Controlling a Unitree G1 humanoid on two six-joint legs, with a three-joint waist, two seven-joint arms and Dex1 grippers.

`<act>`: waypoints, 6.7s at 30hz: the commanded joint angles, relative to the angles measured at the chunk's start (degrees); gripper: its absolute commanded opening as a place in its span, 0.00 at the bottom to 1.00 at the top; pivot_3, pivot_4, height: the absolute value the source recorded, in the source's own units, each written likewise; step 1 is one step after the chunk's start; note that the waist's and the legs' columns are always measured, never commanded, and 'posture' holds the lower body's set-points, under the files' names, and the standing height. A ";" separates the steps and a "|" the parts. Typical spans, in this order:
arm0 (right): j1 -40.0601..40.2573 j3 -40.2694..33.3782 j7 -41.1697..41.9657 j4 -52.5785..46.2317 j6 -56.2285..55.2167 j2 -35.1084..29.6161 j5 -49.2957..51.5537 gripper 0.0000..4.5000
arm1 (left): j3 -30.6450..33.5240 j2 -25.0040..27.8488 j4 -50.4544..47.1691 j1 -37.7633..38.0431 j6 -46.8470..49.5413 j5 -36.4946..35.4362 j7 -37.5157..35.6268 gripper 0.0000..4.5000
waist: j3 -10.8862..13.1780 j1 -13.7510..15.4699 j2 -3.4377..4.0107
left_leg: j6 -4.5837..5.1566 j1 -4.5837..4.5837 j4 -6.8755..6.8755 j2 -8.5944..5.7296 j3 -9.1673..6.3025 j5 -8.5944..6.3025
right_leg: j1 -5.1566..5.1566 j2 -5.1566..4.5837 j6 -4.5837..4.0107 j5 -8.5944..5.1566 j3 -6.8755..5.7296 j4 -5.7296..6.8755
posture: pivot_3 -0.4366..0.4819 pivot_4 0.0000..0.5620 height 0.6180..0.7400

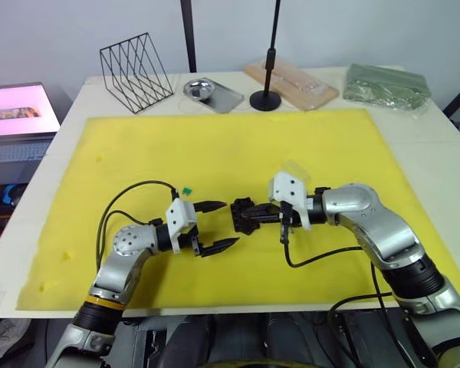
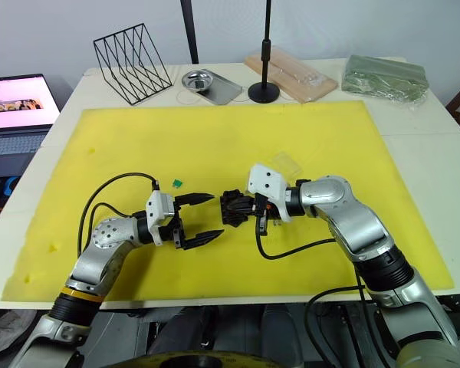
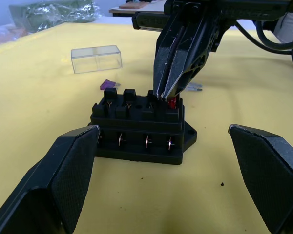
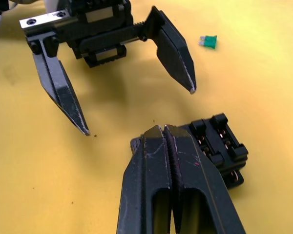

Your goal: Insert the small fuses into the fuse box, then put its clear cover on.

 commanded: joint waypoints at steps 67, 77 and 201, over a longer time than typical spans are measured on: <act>4.47 3.69 -0.34 -0.72 -2.02 -3.00 -5.82 0.01 | 0.85 1.70 0.08 0.70 -2.52 0.29 -0.05 1.00 | -0.03 0.00 0.01 | 0.00 0.05 0.01 0.00 0.00 0.00 | 0.05 0.01 0.00 0.00 0.01 0.01 | 0.48 0.27 1.00; 3.82 5.23 -1.07 1.68 -2.20 -3.30 -8.42 0.01 | 0.89 2.21 0.34 0.81 -2.62 0.48 -0.05 1.00 | -0.21 0.01 0.02 | 0.00 0.11 0.02 0.00 0.00 0.00 | 0.14 0.01 0.00 0.00 0.00 0.01 | 0.48 0.27 1.00; -1.37 -14.30 -17.34 -24.35 14.33 -4.51 17.57 1.00 | 4.86 8.24 67.01 -49.28 62.12 4.94 -23.76 0.39 | 0.14 -0.52 -0.24 | -0.25 -0.08 0.26 0.16 -0.04 0.02 | -0.10 0.39 -0.05 0.05 0.02 0.25 | 0.48 0.27 1.00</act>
